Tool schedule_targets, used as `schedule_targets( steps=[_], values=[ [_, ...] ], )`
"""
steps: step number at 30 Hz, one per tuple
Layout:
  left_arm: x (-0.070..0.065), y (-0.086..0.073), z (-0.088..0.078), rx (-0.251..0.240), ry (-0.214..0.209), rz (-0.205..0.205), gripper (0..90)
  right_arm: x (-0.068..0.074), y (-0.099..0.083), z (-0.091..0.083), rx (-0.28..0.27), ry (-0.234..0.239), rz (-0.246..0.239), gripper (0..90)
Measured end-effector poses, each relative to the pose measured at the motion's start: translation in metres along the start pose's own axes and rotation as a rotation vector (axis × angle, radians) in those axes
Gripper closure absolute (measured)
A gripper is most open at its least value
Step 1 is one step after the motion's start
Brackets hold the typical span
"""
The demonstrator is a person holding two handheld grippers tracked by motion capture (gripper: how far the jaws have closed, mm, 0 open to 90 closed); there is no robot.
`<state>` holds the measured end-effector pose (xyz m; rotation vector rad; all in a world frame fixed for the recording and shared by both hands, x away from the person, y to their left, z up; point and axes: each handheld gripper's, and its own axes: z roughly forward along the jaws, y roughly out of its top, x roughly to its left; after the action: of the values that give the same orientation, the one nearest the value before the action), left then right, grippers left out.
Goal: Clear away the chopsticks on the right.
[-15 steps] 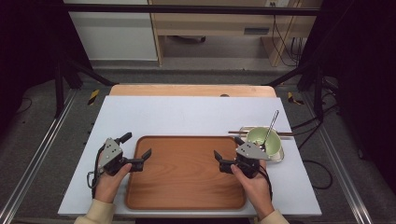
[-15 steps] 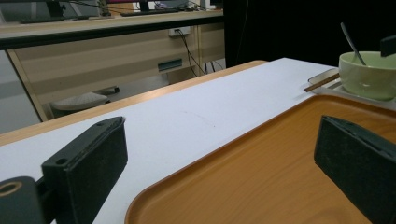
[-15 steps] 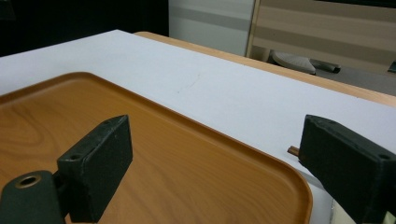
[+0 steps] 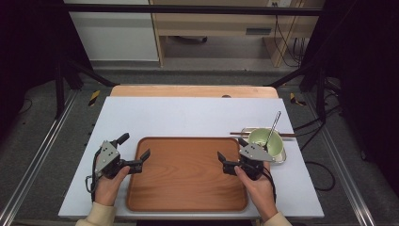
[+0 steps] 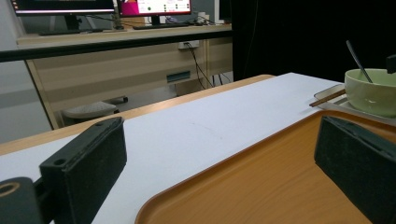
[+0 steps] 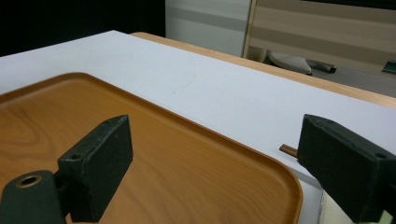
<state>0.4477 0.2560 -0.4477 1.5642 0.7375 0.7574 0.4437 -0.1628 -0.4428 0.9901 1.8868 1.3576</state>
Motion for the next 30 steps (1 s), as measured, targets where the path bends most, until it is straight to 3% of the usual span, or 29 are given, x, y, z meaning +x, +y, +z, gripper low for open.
schedule_targets(
  steps=[8,15,17,21,28,30],
  values=[
    [-0.001,-0.003,-0.001,-0.001,0.025,0.002,1.9,-0.003,0.003,-0.006,0.01,0.0,0.033,8.7],
    [-0.005,-0.005,0.0,0.036,-0.004,0.013,2.1,-0.009,0.007,-0.016,-0.002,-0.013,0.035,12.3],
    [-0.006,-0.004,0.0,0.039,-0.016,0.013,2.4,-0.014,0.011,-0.023,-0.011,-0.048,0.0,15.9],
    [-0.008,-0.003,0.001,0.046,-0.046,0.01,2.3,-0.025,0.013,-0.034,-0.019,-0.08,0.018,15.5],
    [-0.01,-0.006,-0.001,0.049,-0.031,0.032,2.1,-0.037,0.016,-0.047,-0.01,-0.108,0.034,10.4],
    [-0.011,-0.007,-0.003,0.047,-0.026,0.035,2.1,-0.049,0.019,-0.056,0.015,-0.131,0.03,10.8]
  ],
)
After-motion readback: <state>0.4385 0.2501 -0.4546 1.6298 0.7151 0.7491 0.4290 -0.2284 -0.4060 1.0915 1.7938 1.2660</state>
